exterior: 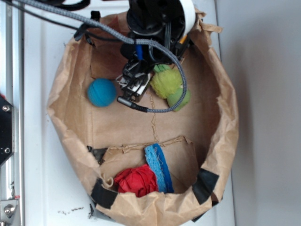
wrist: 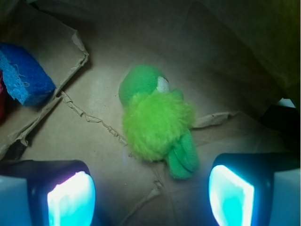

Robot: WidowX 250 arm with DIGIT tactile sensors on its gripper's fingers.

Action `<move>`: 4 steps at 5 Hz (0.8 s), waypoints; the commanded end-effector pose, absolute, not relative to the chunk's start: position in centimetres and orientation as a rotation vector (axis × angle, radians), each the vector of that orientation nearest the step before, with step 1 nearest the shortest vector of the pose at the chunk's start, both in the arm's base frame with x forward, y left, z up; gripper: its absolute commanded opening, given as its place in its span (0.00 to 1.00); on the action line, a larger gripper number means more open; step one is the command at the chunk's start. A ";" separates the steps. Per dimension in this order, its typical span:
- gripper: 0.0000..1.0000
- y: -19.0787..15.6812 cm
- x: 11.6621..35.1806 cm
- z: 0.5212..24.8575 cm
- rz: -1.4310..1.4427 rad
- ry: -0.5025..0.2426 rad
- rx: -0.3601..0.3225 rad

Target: Grab the green animal.

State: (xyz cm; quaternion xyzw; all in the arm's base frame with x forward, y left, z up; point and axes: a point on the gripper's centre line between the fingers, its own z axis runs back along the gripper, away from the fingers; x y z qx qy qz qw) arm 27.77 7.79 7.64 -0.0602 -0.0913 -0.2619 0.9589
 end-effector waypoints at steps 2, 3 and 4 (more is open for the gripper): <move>1.00 8.1 28.2 8.5 -0.550 -0.240 -0.061; 1.00 8.1 28.2 8.5 -0.550 -0.240 -0.061; 1.00 8.1 28.2 8.5 -0.550 -0.240 -0.061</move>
